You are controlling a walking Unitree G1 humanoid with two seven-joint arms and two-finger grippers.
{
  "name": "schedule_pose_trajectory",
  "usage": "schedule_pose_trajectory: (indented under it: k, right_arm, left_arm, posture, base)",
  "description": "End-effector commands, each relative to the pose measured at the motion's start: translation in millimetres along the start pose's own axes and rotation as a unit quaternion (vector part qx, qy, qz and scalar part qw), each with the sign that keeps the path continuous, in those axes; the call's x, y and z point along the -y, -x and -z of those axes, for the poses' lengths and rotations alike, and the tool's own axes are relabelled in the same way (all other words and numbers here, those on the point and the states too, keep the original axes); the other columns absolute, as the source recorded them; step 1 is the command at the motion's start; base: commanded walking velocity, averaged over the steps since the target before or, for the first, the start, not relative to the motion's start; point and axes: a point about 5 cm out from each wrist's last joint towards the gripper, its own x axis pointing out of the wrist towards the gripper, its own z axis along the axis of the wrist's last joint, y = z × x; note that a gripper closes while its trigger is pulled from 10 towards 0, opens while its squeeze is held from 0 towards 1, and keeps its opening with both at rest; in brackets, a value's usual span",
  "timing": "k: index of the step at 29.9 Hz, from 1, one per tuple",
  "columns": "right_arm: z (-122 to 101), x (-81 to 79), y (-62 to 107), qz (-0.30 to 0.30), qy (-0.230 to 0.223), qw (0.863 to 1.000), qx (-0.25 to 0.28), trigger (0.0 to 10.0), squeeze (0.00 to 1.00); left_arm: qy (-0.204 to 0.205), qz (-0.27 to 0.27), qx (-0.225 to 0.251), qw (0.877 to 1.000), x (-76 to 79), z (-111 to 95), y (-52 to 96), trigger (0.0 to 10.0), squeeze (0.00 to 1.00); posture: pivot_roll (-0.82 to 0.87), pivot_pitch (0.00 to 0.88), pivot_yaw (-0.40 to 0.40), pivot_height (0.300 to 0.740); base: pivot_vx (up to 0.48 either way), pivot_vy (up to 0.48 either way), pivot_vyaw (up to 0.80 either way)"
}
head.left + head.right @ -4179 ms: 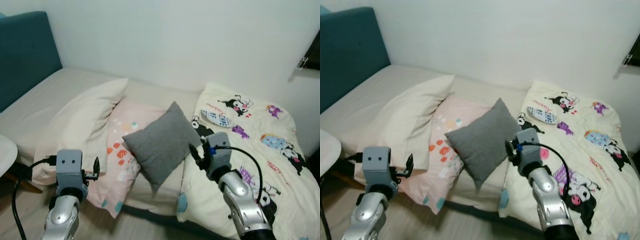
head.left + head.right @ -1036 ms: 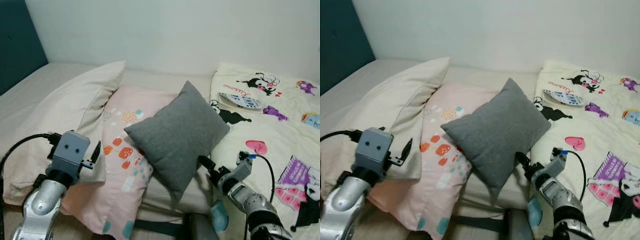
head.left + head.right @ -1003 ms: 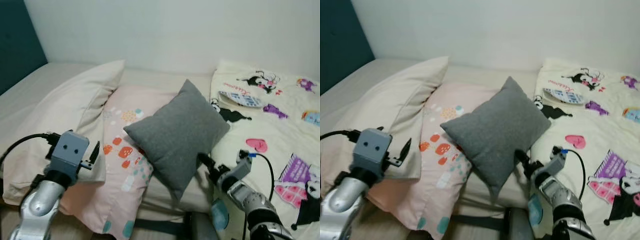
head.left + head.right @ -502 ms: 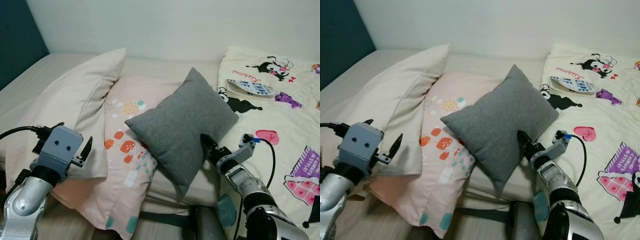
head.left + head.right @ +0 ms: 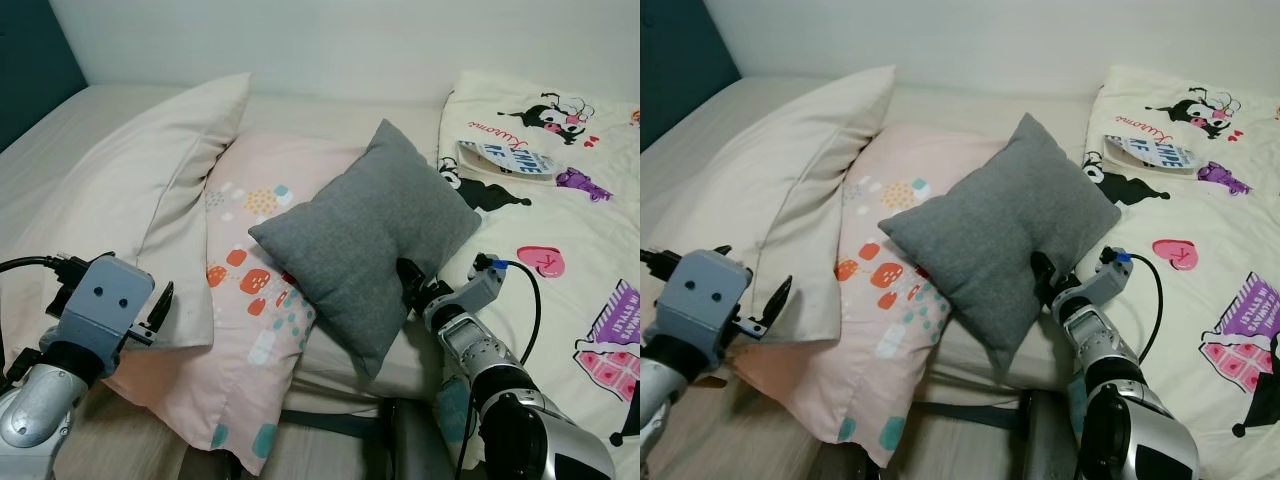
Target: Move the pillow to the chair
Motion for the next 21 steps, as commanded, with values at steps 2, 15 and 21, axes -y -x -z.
schedule_pose_trajectory:
  k: [2, 15, 21]
  right_arm:
    - [16.9, -5.7, -2.9, -0.007, -0.002, 0.999, -0.039, 0.0, 0.0]
    - [18.1, -24.2, -12.0, -0.019, 0.013, 0.998, -0.05, 0.0, 0.0]
    - [13.1, -27.8, -14.0, -0.021, 0.095, 0.994, -0.058, 0.0, 0.0]
  left_arm:
    - [-0.021, 0.006, -0.007, 1.0, -4.3, -0.4, 3.4, 10.0, 0.0]
    - [-0.03, 0.011, -0.017, 0.999, -3.1, -0.6, 8.2, 10.0, 0.0]
    - [-0.007, 0.0, -0.022, 1.0, 1.9, 1.6, 4.5, 10.0, 0.0]
  posture:
    - [0.16, 0.208, 0.041, 0.501]
    - [0.15, 0.203, 0.021, 0.501]
    - [0.11, 0.177, 0.012, 0.501]
  base:
    - [0.0, 0.0, 0.0]
    - [0.0, 0.0, 0.0]
    - [0.0, 0.0, 0.0]
